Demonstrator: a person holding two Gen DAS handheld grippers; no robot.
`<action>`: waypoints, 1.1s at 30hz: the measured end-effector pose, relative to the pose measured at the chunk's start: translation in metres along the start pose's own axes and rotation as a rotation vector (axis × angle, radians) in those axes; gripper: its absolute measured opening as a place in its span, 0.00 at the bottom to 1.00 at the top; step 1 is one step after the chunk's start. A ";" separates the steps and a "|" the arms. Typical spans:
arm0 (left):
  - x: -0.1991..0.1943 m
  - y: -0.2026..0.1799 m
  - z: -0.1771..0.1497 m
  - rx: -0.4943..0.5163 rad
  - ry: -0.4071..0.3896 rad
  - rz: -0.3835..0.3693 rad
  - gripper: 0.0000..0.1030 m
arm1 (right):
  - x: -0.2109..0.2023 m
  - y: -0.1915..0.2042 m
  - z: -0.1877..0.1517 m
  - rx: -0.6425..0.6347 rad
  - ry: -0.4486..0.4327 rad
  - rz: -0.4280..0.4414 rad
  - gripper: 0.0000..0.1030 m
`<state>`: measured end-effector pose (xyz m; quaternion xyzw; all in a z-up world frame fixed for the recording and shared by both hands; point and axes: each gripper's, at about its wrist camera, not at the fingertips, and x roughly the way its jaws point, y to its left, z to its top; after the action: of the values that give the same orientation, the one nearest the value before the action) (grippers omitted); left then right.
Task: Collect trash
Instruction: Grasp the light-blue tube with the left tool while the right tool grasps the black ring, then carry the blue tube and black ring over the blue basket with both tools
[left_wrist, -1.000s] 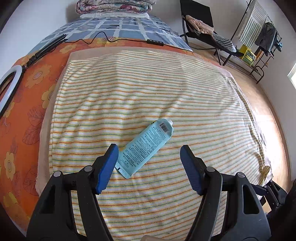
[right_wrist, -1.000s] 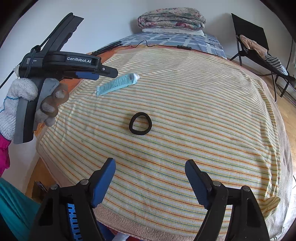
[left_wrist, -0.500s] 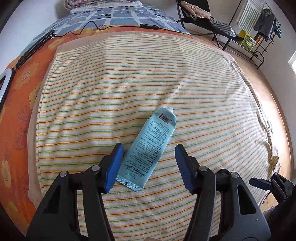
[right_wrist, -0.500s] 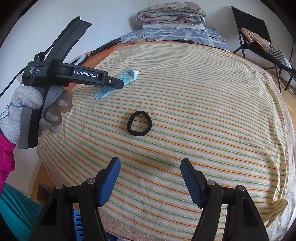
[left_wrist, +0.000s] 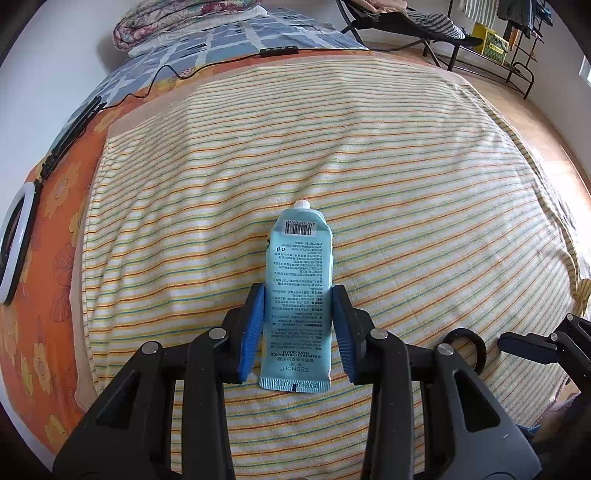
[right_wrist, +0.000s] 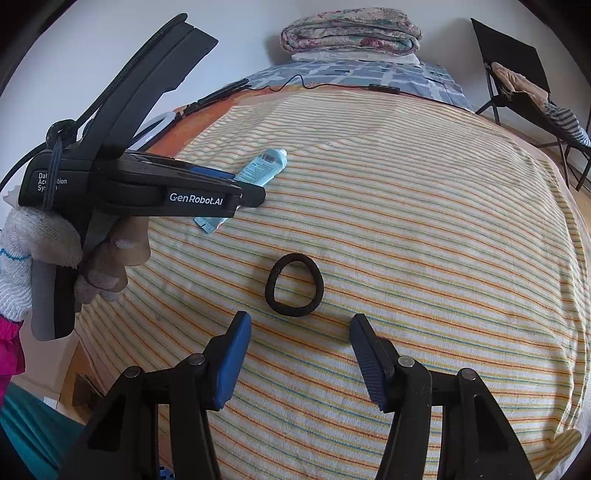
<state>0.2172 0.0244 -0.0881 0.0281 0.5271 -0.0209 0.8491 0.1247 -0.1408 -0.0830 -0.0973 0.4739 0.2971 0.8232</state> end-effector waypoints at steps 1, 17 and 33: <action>0.000 0.000 0.000 0.000 -0.002 0.000 0.35 | 0.001 0.002 0.002 -0.011 -0.004 -0.011 0.57; -0.017 0.013 -0.010 -0.043 -0.028 0.007 0.35 | 0.005 -0.005 0.011 0.013 -0.024 -0.016 0.13; -0.062 -0.005 -0.027 -0.019 -0.084 -0.022 0.35 | -0.038 0.005 0.010 -0.003 -0.113 -0.037 0.11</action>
<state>0.1653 0.0219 -0.0446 0.0133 0.4914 -0.0262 0.8705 0.1147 -0.1475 -0.0448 -0.0903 0.4242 0.2874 0.8540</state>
